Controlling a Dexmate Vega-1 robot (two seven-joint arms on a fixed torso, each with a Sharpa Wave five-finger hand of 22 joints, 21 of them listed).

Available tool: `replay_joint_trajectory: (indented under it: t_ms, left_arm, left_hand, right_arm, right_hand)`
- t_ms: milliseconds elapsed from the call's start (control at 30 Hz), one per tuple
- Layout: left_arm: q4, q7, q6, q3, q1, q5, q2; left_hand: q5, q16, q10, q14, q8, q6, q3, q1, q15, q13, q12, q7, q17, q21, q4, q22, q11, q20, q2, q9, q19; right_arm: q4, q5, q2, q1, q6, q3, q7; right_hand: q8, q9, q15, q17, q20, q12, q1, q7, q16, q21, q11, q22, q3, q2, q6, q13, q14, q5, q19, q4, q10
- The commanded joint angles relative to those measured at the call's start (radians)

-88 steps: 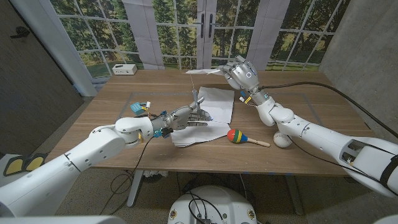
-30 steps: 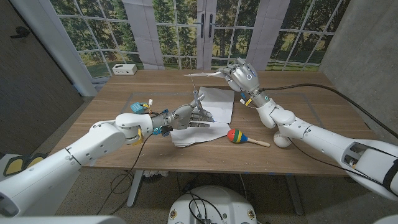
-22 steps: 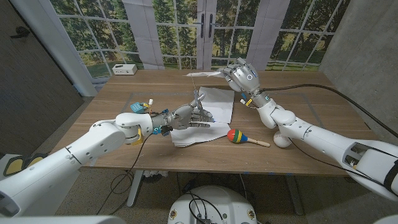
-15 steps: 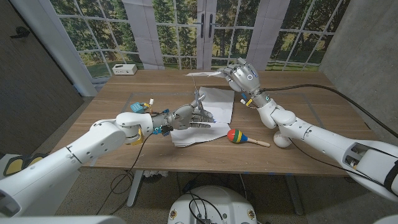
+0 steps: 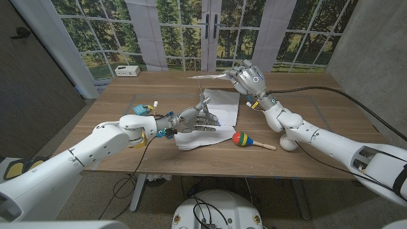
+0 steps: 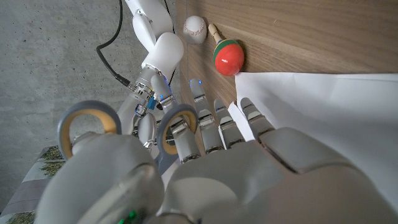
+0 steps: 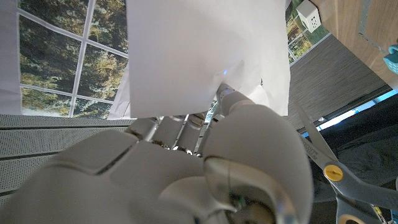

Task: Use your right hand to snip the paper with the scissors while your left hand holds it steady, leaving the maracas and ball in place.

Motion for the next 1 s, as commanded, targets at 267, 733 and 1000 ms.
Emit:
replay_joint_trajectory:
  t_ms: [267,733,1000]
  left_arm:
    - [0.031,-0.018,0.009,0.005,-0.024,0.011,-0.003]
    - [0.048,-0.044,0.017,0.022,-0.032,-0.001,-0.022]
    - [0.053,-0.051,0.016,0.024,-0.031,-0.003,-0.025]
  left_hand:
    - [0.009,0.005,0.075,0.002,-0.002,-0.045,0.0,-0.006,-0.031,0.002,0.007,0.066,0.002,0.006,-0.001,-0.001,-0.065,-0.009,0.002,0.002,0.001]
    - [0.012,0.006,0.075,0.001,-0.004,-0.045,0.0,-0.008,-0.031,0.003,0.008,0.065,0.002,0.006,-0.001,-0.001,-0.065,-0.01,0.004,0.004,0.0]
    - [0.015,0.007,0.076,0.001,-0.006,-0.044,0.001,-0.008,-0.032,0.003,0.008,0.064,0.002,0.006,-0.002,-0.001,-0.066,-0.008,0.006,0.004,-0.001]
  right_arm:
    - [-0.001,0.001,-0.01,-0.008,0.006,0.008,-0.012]
    - [0.0,0.001,-0.007,-0.012,0.011,0.01,-0.016]
    - [0.009,0.009,-0.002,-0.01,0.011,0.01,-0.01]
  right_hand:
    - [0.005,0.0,-0.086,-0.007,-0.128,-0.008,-0.007,0.0,-0.014,0.004,-0.003,0.0,0.007,0.001,-0.003,-0.009,-0.008,0.001,-0.003,0.009,0.003]
    - [0.005,-0.003,-0.087,-0.009,-0.128,-0.011,-0.009,0.0,-0.025,0.001,-0.006,-0.001,0.011,0.0,-0.005,-0.015,-0.009,0.001,-0.004,0.011,0.003]
    - [0.005,-0.004,-0.087,-0.007,-0.127,-0.012,-0.01,0.0,-0.028,0.0,-0.002,-0.001,0.013,0.0,-0.007,-0.018,-0.006,0.0,-0.004,0.012,0.005]
